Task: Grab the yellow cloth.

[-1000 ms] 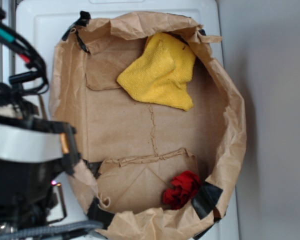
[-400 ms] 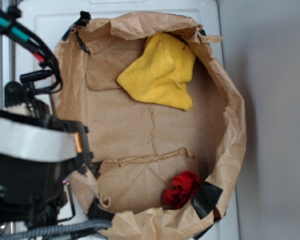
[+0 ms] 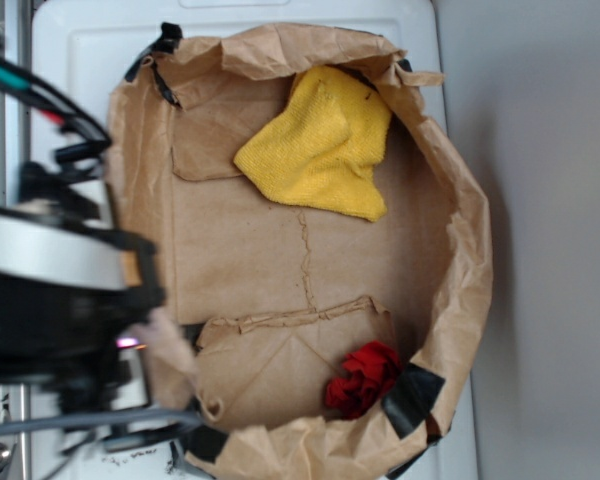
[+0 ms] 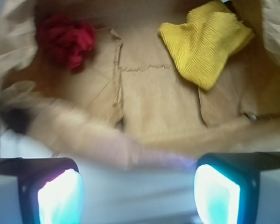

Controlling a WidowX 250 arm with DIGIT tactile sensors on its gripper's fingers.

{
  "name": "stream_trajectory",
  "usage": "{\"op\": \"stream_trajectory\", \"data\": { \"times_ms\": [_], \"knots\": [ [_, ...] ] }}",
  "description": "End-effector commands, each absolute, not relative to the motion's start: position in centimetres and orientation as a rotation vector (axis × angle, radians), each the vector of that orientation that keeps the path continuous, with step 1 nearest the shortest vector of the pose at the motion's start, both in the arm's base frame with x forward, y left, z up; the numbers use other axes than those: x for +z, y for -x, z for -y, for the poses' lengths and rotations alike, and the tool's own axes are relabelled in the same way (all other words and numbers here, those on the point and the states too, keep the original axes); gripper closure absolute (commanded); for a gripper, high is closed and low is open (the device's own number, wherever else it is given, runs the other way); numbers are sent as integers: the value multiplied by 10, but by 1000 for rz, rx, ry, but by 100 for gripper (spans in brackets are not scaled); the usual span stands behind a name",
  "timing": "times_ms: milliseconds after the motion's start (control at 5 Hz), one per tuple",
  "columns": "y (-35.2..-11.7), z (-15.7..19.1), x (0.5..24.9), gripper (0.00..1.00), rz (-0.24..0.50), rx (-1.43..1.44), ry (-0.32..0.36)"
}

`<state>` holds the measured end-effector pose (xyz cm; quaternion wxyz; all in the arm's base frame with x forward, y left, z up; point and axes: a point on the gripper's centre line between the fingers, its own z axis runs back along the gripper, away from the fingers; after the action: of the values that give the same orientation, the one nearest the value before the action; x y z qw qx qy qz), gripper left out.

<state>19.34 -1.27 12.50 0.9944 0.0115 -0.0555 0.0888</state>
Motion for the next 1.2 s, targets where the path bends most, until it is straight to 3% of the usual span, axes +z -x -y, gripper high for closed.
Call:
{"op": "stream_trajectory", "data": {
  "times_ms": [0,200,400,600,800,1000],
  "knots": [
    [-237,-6,115,0,134,289,-57],
    [-243,-17,134,0,117,325,7],
    [-242,-20,179,0,115,349,107],
    [-258,-26,185,0,108,369,147],
    [-260,-14,154,0,143,367,52],
    [-272,-4,123,0,225,329,28]
  ]
}}
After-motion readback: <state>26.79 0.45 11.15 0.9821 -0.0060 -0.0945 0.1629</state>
